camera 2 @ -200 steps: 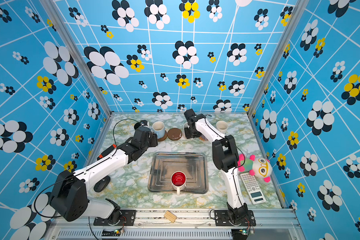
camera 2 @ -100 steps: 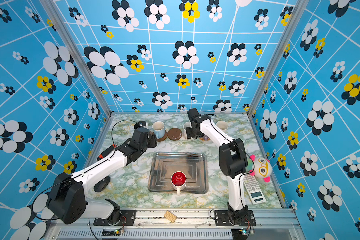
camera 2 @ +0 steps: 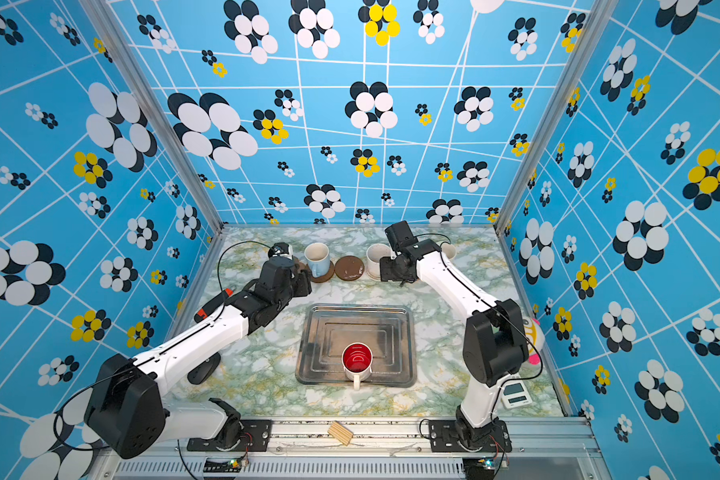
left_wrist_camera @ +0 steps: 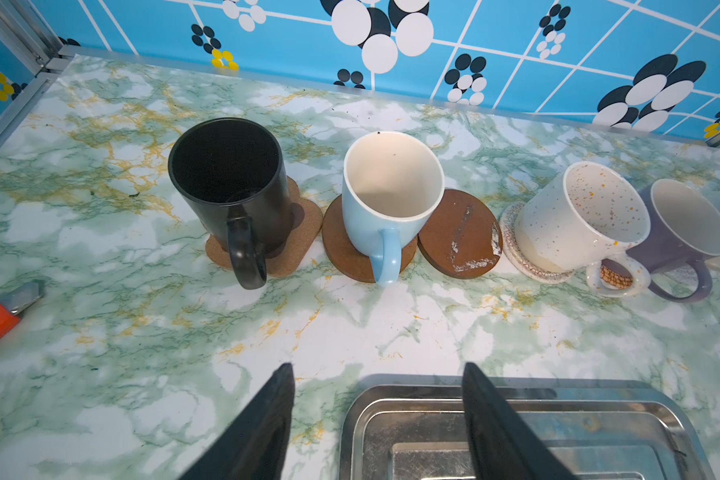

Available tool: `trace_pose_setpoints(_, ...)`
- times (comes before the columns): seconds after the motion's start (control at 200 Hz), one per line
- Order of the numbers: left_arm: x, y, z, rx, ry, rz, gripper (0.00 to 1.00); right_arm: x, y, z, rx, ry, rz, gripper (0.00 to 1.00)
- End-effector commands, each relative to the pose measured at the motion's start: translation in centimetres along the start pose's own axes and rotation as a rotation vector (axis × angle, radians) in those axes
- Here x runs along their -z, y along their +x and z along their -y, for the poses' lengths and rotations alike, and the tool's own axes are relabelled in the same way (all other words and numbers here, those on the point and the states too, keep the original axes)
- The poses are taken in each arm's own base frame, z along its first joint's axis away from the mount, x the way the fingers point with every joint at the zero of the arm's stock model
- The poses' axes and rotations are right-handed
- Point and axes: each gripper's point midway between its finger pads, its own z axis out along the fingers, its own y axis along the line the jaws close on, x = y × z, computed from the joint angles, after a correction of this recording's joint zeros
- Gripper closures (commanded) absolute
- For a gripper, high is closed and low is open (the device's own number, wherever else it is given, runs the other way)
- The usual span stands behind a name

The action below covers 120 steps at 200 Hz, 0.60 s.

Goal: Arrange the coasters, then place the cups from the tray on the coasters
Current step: 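Open the right gripper and raise it off the speckled mug, then move the left gripper over the red-lined mug while the right gripper holds still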

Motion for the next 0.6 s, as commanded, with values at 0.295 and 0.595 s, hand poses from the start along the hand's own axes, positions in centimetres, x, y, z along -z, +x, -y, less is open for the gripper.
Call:
trace_pose_setpoints(0.295,2.1,-1.0,2.5,0.024,0.108,0.025,0.36,11.5,-7.6,-2.0,-0.195,-0.213,0.476,0.39)
trace_pose_setpoints(0.595,4.7,-2.1,6.1,-0.005,0.226,0.054,0.36,11.6,-6.3,-2.2,-0.301,-0.308,0.519,0.39)
